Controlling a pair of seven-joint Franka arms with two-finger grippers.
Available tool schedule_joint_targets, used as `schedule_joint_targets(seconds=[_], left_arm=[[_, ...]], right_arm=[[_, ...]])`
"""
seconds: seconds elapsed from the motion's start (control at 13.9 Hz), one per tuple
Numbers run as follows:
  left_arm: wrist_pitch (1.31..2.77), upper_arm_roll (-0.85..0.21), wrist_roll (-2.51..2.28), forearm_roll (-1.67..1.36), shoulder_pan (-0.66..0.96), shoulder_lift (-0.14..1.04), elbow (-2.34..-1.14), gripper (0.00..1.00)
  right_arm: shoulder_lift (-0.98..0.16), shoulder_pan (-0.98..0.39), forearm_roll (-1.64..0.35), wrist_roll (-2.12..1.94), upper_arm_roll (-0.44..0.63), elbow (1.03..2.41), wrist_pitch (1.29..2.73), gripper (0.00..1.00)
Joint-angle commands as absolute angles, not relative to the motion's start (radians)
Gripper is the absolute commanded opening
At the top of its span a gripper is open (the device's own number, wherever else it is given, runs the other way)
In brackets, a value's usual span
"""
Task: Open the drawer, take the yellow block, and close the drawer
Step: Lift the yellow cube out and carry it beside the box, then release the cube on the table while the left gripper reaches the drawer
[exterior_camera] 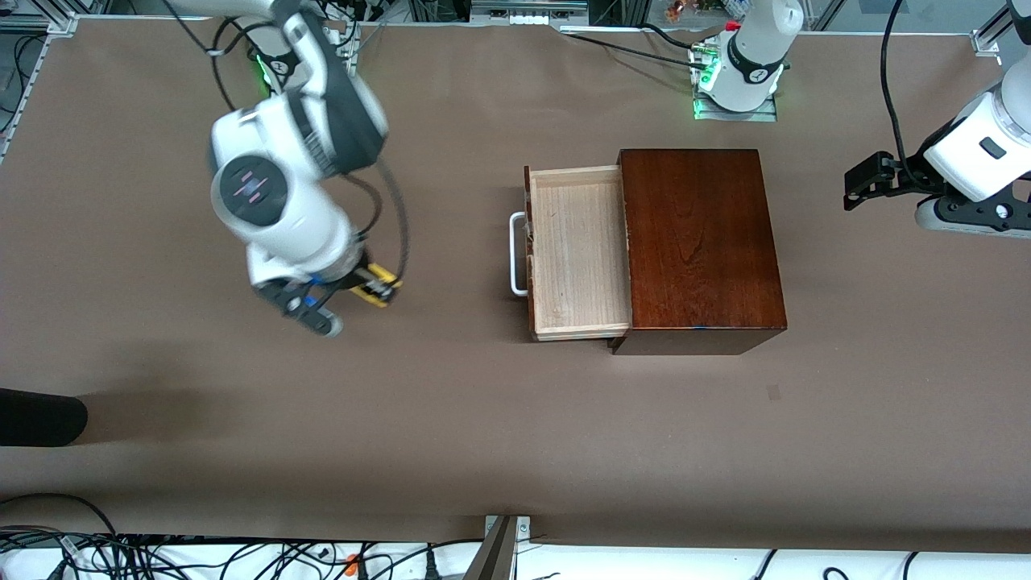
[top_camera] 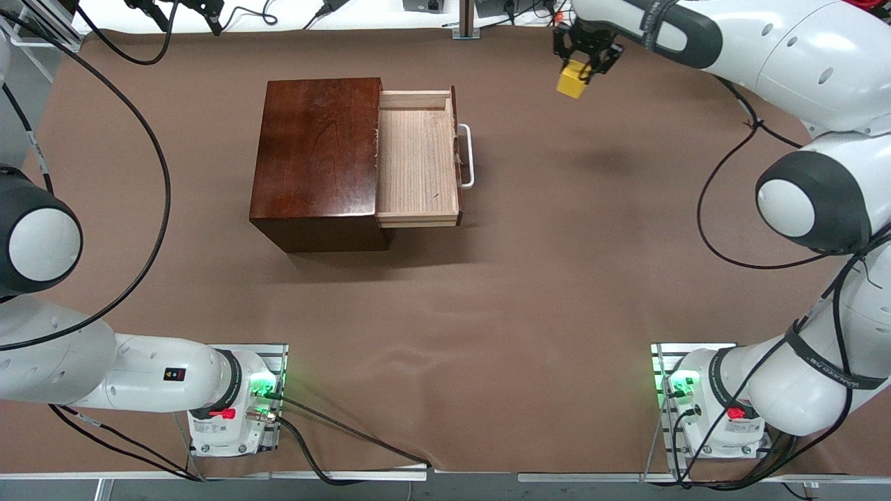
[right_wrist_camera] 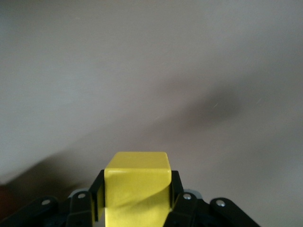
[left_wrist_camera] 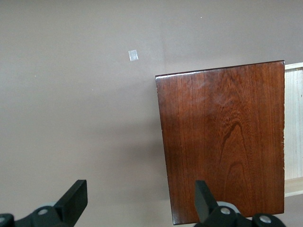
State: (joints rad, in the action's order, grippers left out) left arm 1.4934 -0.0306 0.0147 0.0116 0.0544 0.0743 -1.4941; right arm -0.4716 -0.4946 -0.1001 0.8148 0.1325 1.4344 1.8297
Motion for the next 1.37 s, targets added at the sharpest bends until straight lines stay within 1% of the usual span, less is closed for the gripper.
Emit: schedule_joint_targets(seconds=[0.0, 0.36, 0.51, 0.72, 0.79, 0.87, 1.01, 1.15, 1.23, 1.3], left_arm=[[1.497, -0.026, 0.025, 0.006, 0.061, 0.069, -1.5, 1.0], [1.499, -0.028, 0.026, -0.002, 0.064, 0.071, -1.5, 1.0], [1.497, -0.028, 0.032, -0.006, 0.064, 0.072, -1.5, 1.0], [1.499, -0.064, 0.031, -0.018, 0.072, 0.075, -1.499, 1.0], [1.499, -0.095, 0.038, -0.035, 0.075, 0.081, -1.499, 1.0], [1.499, -0.141, 0.04, -0.037, 0.084, 0.096, -1.479, 1.0], [1.499, -0.248, 0.038, -0.028, 0.104, 0.129, -1.45, 1.0], [1.506, -0.331, 0.04, -0.031, 0.126, 0.15, -1.447, 1.0], [1.512, -0.362, 0.041, -0.032, 0.138, 0.172, -1.433, 1.0], [1.513, -0.391, 0.06, -0.028, 0.159, 0.193, -1.424, 1.0]], right_arm=[[-0.437, -0.474, -0.114, 0.552, 0.187, 1.558, 1.859, 0.15], [-0.354, -0.474, -0.114, 0.18, 0.296, 1.892, 2.15, 0.14], [-0.36, -0.474, -0.114, 0.083, 0.311, 1.988, 2.259, 0.13], [-0.364, -0.472, -0.114, 0.046, 0.311, 2.15, 2.504, 0.13], [-0.367, -0.472, -0.114, 0.04, 0.311, 2.164, 2.526, 0.22], [-0.373, -0.472, -0.114, 0.04, 0.311, 2.164, 2.526, 0.41], [-0.383, -0.472, -0.114, 0.038, 0.311, 2.161, 2.523, 1.0], [-0.362, -0.472, -0.114, 0.029, 0.311, 2.139, 2.482, 1.0], [-0.348, -0.474, -0.114, 0.037, 0.31, 2.097, 2.42, 1.0], [-0.341, -0.474, -0.112, 0.028, 0.313, 2.027, 2.326, 1.0]])
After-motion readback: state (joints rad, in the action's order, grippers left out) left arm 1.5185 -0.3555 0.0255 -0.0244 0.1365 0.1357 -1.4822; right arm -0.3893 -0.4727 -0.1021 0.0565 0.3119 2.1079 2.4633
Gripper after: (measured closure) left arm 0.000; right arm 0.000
